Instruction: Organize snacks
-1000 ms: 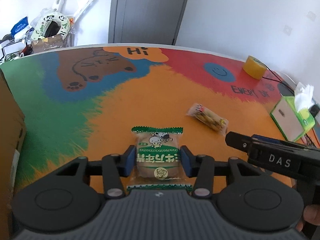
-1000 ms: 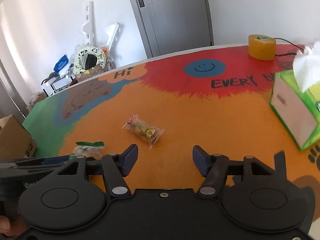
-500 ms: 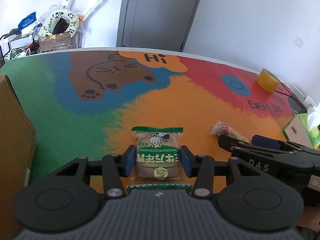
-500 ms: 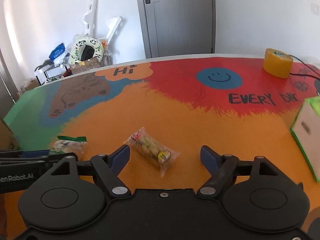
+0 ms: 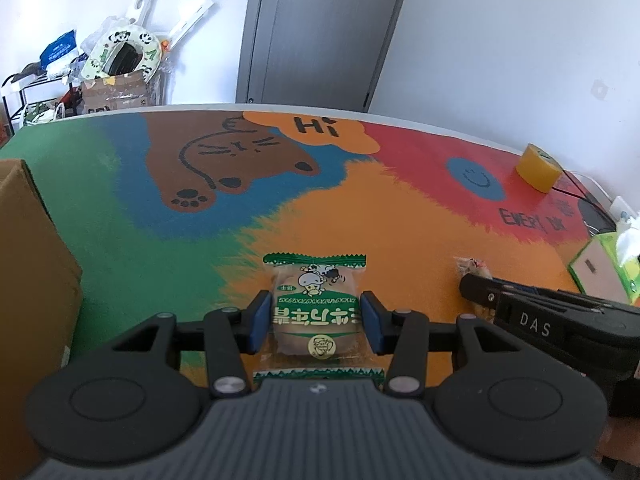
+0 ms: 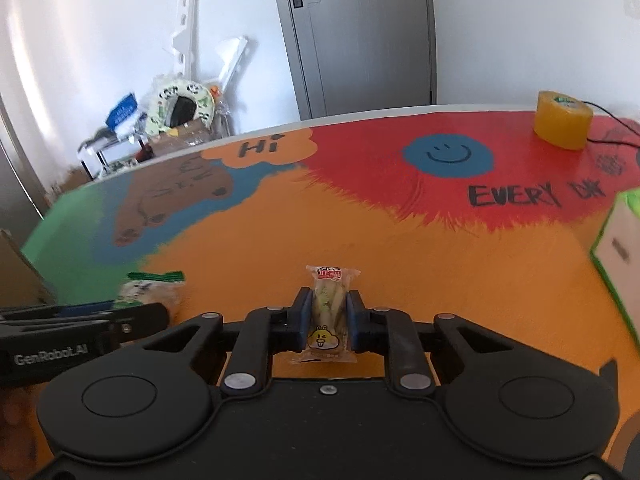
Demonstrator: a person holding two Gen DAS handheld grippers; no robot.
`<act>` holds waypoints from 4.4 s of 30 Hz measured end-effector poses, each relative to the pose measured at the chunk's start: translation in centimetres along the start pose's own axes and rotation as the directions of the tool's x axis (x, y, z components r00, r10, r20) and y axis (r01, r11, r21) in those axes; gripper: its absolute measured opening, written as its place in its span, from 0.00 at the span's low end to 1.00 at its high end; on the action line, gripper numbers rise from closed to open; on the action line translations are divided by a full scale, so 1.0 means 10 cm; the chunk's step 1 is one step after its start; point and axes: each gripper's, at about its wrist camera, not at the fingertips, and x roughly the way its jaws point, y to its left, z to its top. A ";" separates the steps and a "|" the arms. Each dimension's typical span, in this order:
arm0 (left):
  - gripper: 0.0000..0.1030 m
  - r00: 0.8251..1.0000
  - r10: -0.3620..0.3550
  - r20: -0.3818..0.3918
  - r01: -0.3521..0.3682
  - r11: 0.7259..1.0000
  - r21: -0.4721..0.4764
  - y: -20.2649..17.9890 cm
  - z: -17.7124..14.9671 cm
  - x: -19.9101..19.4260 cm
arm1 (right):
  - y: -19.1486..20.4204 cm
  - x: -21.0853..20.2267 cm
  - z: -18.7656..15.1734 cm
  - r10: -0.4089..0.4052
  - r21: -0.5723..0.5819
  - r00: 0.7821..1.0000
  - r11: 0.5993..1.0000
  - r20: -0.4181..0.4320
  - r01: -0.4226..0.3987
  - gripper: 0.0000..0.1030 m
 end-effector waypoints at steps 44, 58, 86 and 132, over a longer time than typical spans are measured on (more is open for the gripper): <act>0.45 0.943 -0.091 0.319 0.098 0.995 -0.006 0.55 -0.29 -1.78 | 0.97 -1.45 -0.25 0.282 -0.065 0.926 0.959 0.249 -0.275 0.19; 0.45 0.946 -0.002 0.323 0.044 0.991 -0.123 1.16 -0.30 -1.83 | 1.30 -1.33 -0.28 0.362 -0.073 0.904 0.932 0.227 -0.355 0.19; 0.45 0.946 0.078 0.314 0.010 0.963 -0.270 2.07 -0.14 -1.72 | 2.42 -0.71 0.04 0.451 -0.162 0.888 0.886 0.091 -0.434 0.25; 0.91 0.971 0.014 0.241 0.017 0.992 -0.127 1.27 -0.44 -1.94 | 1.32 -1.45 -0.49 0.261 0.056 0.940 0.959 0.220 -0.279 1.00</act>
